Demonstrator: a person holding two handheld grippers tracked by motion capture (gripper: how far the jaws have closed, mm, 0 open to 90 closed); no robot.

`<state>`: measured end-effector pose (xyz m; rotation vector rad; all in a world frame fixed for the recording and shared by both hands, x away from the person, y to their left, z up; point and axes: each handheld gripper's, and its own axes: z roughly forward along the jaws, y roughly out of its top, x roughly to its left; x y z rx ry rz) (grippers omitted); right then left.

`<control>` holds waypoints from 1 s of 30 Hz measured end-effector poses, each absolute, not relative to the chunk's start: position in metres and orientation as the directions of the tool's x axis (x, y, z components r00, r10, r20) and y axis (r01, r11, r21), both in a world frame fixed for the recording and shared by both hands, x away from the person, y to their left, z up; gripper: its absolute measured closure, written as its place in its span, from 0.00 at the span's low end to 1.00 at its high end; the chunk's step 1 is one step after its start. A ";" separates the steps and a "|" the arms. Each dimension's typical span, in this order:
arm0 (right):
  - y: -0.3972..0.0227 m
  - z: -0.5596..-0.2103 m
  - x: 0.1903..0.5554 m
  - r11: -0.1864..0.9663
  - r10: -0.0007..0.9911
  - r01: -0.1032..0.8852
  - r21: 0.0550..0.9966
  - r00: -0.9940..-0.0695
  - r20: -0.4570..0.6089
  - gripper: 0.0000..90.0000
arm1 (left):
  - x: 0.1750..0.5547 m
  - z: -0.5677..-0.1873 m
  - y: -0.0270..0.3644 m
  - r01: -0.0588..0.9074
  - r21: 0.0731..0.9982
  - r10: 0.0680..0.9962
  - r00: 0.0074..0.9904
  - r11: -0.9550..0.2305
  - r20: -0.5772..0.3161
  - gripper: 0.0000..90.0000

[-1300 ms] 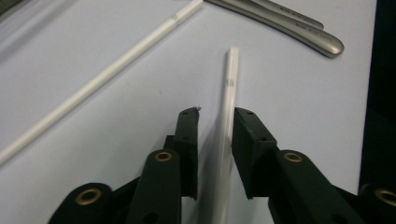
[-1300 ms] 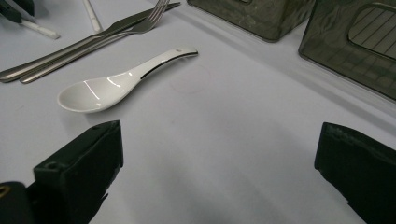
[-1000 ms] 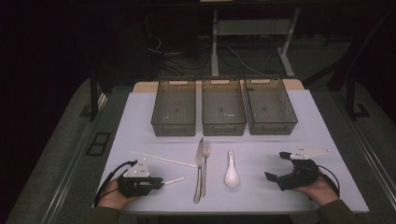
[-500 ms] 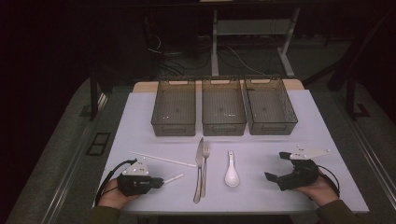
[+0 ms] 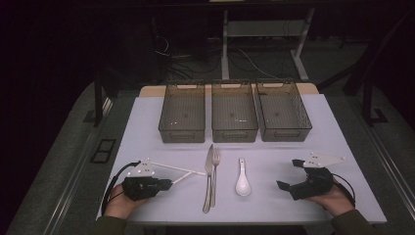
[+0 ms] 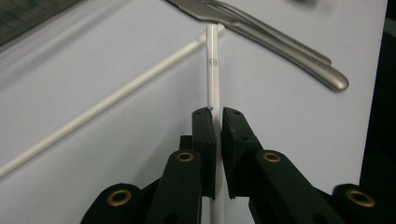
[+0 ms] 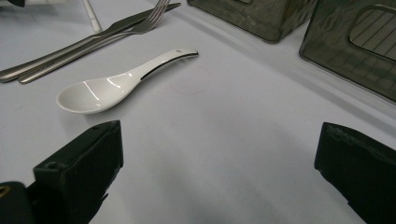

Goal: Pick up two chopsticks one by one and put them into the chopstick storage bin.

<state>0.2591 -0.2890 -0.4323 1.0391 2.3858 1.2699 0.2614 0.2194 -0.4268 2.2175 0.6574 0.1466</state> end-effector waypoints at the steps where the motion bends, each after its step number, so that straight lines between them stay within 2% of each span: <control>1: -0.289 -0.432 0.259 0.367 0.689 0.475 0.800 -0.717 0.109 0.01 | 0.262 -0.425 0.218 0.408 0.732 0.504 0.858 -0.546 -0.101 0.93; 17: -0.290 -0.432 0.260 0.359 0.693 0.479 0.801 -0.712 0.115 0.01 | 0.288 -0.384 0.188 0.326 0.798 0.510 0.860 -0.507 -0.027 0.93; 30: -0.290 -0.432 0.260 0.349 0.692 0.486 0.801 -0.711 0.129 0.01 | 0.321 -0.357 0.177 0.309 0.834 0.548 0.836 -0.458 -0.009 0.93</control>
